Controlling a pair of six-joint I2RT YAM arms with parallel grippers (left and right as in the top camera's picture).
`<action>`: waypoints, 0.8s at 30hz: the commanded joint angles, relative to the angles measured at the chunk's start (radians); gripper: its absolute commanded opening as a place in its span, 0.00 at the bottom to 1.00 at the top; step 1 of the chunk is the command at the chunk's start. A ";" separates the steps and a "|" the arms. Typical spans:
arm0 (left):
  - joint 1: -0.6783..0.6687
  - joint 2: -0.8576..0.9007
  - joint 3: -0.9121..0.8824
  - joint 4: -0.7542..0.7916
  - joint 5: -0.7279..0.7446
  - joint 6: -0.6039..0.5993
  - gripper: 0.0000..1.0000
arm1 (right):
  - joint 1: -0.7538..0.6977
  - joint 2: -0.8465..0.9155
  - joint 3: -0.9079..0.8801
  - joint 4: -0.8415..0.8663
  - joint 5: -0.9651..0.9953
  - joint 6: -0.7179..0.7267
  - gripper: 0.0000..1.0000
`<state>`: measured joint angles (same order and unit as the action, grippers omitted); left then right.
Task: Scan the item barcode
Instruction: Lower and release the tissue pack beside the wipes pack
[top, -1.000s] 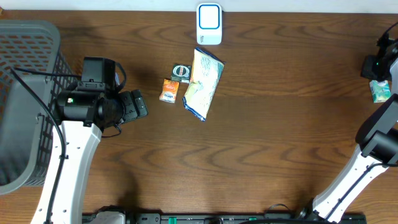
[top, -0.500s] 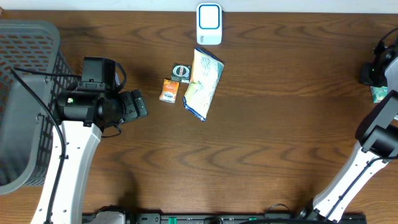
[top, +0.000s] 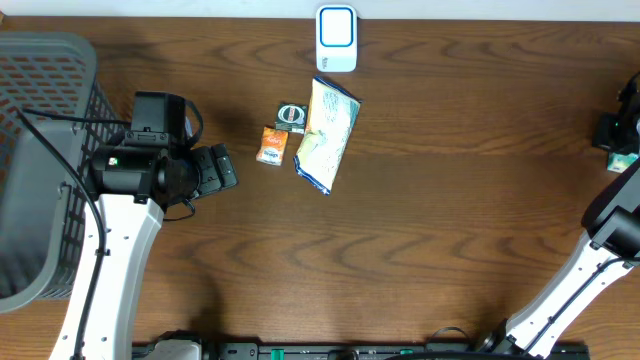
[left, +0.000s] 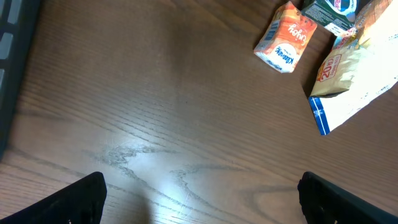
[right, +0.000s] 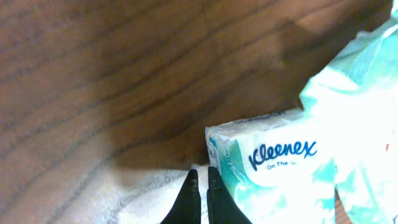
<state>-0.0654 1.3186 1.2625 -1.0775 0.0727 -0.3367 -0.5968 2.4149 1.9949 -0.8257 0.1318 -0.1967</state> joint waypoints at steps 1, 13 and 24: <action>0.005 0.000 0.001 -0.005 -0.003 0.002 0.97 | -0.007 0.017 0.004 -0.022 0.011 0.002 0.01; 0.005 0.000 0.001 -0.005 -0.003 0.002 0.98 | -0.011 0.017 0.004 -0.087 0.063 0.002 0.01; 0.005 0.000 0.001 -0.005 -0.003 0.002 0.98 | -0.011 0.017 0.004 -0.111 0.180 0.009 0.01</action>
<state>-0.0654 1.3186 1.2625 -1.0775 0.0727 -0.3363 -0.6029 2.4149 1.9949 -0.9318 0.2703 -0.1963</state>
